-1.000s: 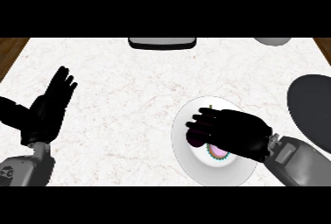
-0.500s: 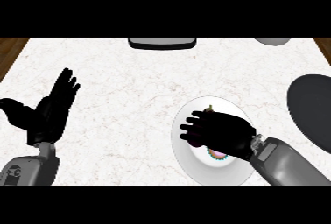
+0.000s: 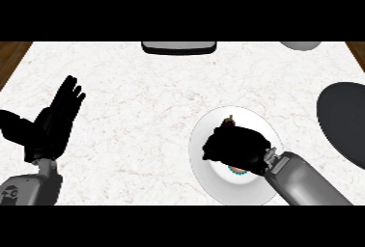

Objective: Pick the cupcake from the plate and place it in the pan

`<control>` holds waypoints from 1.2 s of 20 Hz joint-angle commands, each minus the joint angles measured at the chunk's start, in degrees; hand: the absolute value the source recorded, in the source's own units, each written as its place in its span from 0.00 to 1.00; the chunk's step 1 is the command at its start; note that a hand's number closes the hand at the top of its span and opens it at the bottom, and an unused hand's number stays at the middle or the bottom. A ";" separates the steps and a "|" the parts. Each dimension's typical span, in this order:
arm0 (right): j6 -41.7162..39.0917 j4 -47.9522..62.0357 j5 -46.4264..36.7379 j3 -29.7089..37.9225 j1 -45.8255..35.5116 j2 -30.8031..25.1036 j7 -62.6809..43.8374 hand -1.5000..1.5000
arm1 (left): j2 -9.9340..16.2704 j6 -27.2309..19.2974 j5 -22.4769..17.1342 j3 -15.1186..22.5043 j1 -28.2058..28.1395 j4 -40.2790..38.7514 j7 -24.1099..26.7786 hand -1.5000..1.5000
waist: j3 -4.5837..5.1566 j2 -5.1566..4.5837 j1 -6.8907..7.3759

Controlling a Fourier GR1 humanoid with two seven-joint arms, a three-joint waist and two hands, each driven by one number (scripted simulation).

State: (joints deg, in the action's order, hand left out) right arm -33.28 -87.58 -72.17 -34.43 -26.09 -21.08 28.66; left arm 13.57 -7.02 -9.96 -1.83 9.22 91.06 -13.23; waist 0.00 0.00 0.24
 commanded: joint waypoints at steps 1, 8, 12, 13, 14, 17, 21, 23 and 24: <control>5.32 3.68 -1.35 -2.06 1.88 0.18 5.76 1.00 | 0.43 1.73 -0.75 -1.03 -2.11 1.08 0.27 0.50 | -0.01 -0.04 0.16; 9.52 7.67 -2.88 -0.19 3.31 2.39 8.72 1.00 | -1.69 1.63 0.55 -0.75 -1.72 -0.15 1.97 0.50 | 0.00 -0.05 -0.01; 6.49 8.22 -1.76 2.42 1.08 4.95 9.16 1.00 | -2.07 0.68 1.81 -0.61 1.03 -1.53 0.36 0.50 | 0.00 -0.05 -0.08; 7.69 6.43 -0.88 3.62 2.80 2.12 11.47 1.00 | -0.70 2.33 0.46 -2.21 -1.05 -0.22 1.07 0.50 | 0.00 0.00 -0.07; 8.43 7.95 -0.74 4.03 2.23 5.69 9.56 1.00 | -2.13 1.58 1.09 -0.72 -2.47 1.99 0.70 0.50 | -0.01 0.01 0.09; 6.55 5.42 0.48 14.09 10.91 7.35 -8.54 1.00 | -1.61 0.24 0.97 -2.19 -1.79 0.20 0.63 0.50 | -0.05 0.37 -3.06; 7.64 3.24 2.42 28.10 15.61 9.41 -23.36 1.00 | 0.46 -0.15 1.30 -4.77 -4.23 0.05 1.41 0.50 | 0.04 1.26 -6.50; 10.67 -3.58 0.03 29.20 16.46 11.44 -29.65 1.00 | -0.48 0.42 1.02 -3.84 -4.17 -0.23 1.85 0.50 | 0.13 1.26 -5.54; 11.84 -7.84 -0.68 29.61 15.70 13.20 -32.56 1.00 | -0.28 0.73 0.95 -3.66 -3.89 0.59 1.78 0.50 | 0.12 1.34 -4.74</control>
State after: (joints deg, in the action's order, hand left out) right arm -23.87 -88.64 -71.00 -10.07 -13.05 -11.05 7.86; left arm 13.18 -6.54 -8.99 -5.51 5.83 91.03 -11.66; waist 0.19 1.38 -4.52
